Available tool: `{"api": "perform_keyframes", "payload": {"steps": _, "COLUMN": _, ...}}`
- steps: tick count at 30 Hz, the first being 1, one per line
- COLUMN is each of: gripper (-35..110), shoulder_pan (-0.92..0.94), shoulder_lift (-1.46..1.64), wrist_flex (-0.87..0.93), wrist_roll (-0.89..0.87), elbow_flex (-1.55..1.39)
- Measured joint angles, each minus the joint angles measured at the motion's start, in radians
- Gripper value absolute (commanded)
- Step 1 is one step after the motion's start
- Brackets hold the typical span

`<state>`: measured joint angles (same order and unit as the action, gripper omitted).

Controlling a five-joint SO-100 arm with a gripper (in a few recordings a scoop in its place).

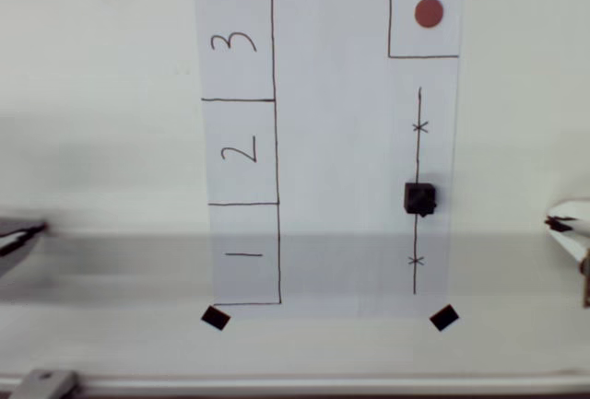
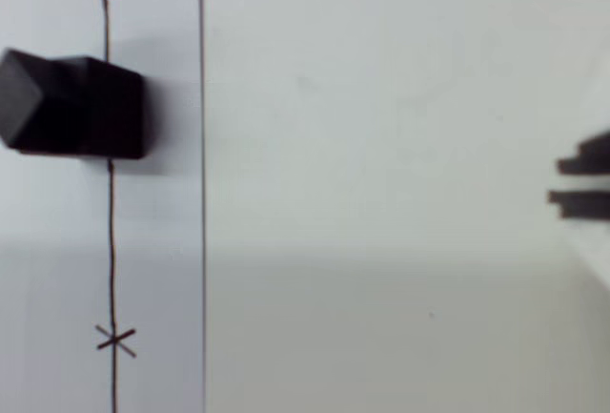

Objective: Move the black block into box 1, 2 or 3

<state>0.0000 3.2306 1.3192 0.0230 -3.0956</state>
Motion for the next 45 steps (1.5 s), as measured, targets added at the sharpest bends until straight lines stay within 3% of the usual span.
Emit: {"api": "perform_keyframes", "payload": {"steps": 45, "gripper": 2, "shoulder_pan": -0.011, "shoulder_lift": 0.000, "wrist_flex": 0.000, "wrist_roll": 0.000, "elbow_flex": 0.000}}
